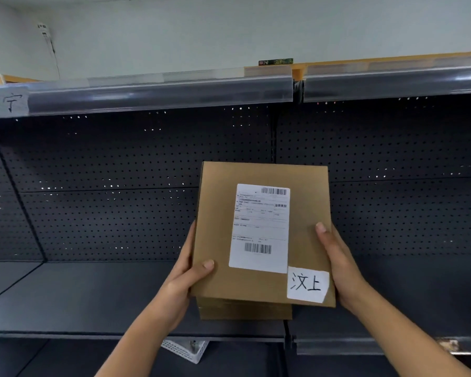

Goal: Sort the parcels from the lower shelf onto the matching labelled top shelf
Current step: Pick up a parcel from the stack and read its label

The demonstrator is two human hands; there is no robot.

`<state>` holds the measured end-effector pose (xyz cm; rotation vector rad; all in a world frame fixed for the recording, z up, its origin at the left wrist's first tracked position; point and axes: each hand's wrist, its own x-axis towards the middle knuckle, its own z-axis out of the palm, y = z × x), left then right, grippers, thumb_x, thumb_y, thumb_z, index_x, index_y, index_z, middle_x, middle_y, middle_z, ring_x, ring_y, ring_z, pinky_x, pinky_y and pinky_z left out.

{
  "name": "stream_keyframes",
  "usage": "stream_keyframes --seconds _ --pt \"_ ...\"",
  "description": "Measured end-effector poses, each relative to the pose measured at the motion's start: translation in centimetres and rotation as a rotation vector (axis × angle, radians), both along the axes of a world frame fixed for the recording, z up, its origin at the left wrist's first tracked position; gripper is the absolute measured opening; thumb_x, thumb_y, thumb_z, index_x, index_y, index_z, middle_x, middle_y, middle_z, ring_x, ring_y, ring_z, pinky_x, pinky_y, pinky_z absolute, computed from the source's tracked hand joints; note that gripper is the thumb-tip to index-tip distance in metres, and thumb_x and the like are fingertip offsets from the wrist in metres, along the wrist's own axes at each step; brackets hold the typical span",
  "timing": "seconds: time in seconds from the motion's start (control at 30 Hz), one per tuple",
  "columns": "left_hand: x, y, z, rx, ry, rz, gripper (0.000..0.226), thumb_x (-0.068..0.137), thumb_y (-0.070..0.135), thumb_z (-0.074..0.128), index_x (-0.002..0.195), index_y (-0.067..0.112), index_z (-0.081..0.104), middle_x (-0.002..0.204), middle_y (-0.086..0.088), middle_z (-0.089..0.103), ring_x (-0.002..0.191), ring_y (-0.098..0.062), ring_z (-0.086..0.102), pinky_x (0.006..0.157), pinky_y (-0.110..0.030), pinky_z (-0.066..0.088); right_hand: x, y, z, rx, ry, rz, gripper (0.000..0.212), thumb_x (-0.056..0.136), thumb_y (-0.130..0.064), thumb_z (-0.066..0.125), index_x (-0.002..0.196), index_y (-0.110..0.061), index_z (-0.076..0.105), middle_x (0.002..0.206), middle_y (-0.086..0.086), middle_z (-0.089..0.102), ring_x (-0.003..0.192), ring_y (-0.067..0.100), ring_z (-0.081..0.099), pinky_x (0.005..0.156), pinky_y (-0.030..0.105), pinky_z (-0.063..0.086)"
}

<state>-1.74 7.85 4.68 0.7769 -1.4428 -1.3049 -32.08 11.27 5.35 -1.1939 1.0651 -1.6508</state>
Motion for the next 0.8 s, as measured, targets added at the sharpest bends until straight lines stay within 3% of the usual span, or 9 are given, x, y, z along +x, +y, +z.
stream_keyframes --seconds 0.07,0.17,0.23,0.3,0.37,0.47,0.6,0.67,0.8 --pt "-0.6 0.2 -0.3 -0.018 -0.001 0.021 0.082 0.094 0.009 0.063 0.155 0.055 0.032 0.148 0.026 0.062 0.132 -0.003 0.062 0.100 -0.025 0.055 0.1 0.1 -0.5 -0.058 -0.022 -0.042 0.051 0.098 -0.054 0.055 0.143 -0.032 0.060 0.134 0.002 0.075 0.122 0.026 0.072 0.107 0.053 0.054" --pt "-1.5 0.3 -0.6 -0.052 -0.017 0.061 0.077 0.096 0.021 0.068 0.149 0.062 0.030 0.141 0.037 0.061 0.126 0.007 0.063 0.091 -0.014 0.056 0.1 0.4 -0.8 -0.117 -0.009 -0.090 0.042 0.101 -0.045 0.054 0.138 -0.028 0.062 0.126 0.000 0.078 0.112 0.022 0.076 0.088 0.037 0.064" --pt "-1.8 0.2 -0.6 -0.061 -0.046 0.120 0.078 0.090 0.036 0.079 0.146 0.065 0.032 0.136 0.038 0.064 0.124 0.007 0.065 0.089 -0.014 0.057 0.1 0.5 -0.9 -0.141 0.039 -0.152 0.034 0.105 -0.041 0.056 0.134 -0.025 0.064 0.119 -0.001 0.080 0.106 0.022 0.077 0.079 0.031 0.064" --pt "-1.9 -0.1 -0.6 -0.056 -0.029 0.163 0.081 0.086 0.037 0.081 0.150 0.058 0.037 0.137 0.030 0.068 0.124 0.001 0.068 0.089 -0.018 0.059 0.1 0.5 -0.8 -0.139 0.120 -0.187 0.038 0.102 -0.040 0.055 0.133 -0.022 0.066 0.119 -0.002 0.079 0.106 0.022 0.076 0.079 0.029 0.063" --pt "-2.0 -0.3 -0.6 -0.037 0.020 0.168 0.077 0.087 0.030 0.081 0.151 0.050 0.042 0.136 0.022 0.072 0.123 -0.004 0.070 0.089 -0.020 0.060 -0.1 0.4 -0.6 -0.122 0.154 -0.171 0.044 0.101 -0.045 0.056 0.138 -0.025 0.063 0.121 -0.008 0.078 0.108 0.016 0.076 0.082 0.028 0.062" --pt "-2.1 -0.3 -0.4 0.009 0.081 0.159 0.071 0.087 0.028 0.073 0.151 0.043 0.048 0.138 0.014 0.072 0.125 -0.010 0.070 0.092 -0.022 0.061 -0.5 0.6 0.1 -0.079 0.177 -0.099 0.061 0.097 -0.058 0.060 0.151 -0.032 0.052 0.134 -0.011 0.074 0.119 0.011 0.072 0.099 0.035 0.057" --pt "-2.2 -0.1 -0.4 0.082 0.138 0.147 0.068 0.093 0.024 0.068 0.156 0.035 0.046 0.141 0.006 0.072 0.121 -0.013 0.073 0.085 -0.022 0.062 0.1 1.3 1.2 -0.092 0.200 -0.050 0.063 0.097 -0.048 0.060 0.156 -0.034 0.045 0.136 -0.015 0.072 0.124 0.009 0.069 0.100 0.030 0.058" --pt "-2.3 0.2 -0.2 0.120 0.186 0.142 0.060 0.097 0.024 0.065 0.154 0.034 0.050 0.137 0.004 0.074 0.116 -0.013 0.075 0.082 -0.024 0.063 0.7 2.0 1.8 -0.129 0.211 -0.011 0.065 0.099 -0.045 0.061 0.159 -0.035 0.040 0.141 -0.019 0.068 0.130 0.007 0.065 0.108 0.034 0.054" --pt "-1.7 0.8 0.6 0.151 0.252 0.138 0.050 0.094 0.031 0.064 0.144 0.033 0.060 0.135 0.000 0.075 0.124 -0.024 0.071 0.093 -0.041 0.056 1.1 3.4 2.7 -0.192 0.247 0.119 0.083 0.092 -0.040 0.073 0.162 -0.042 0.028 0.152 -0.021 0.059 0.143 0.012 0.056 0.118 0.046 0.043"
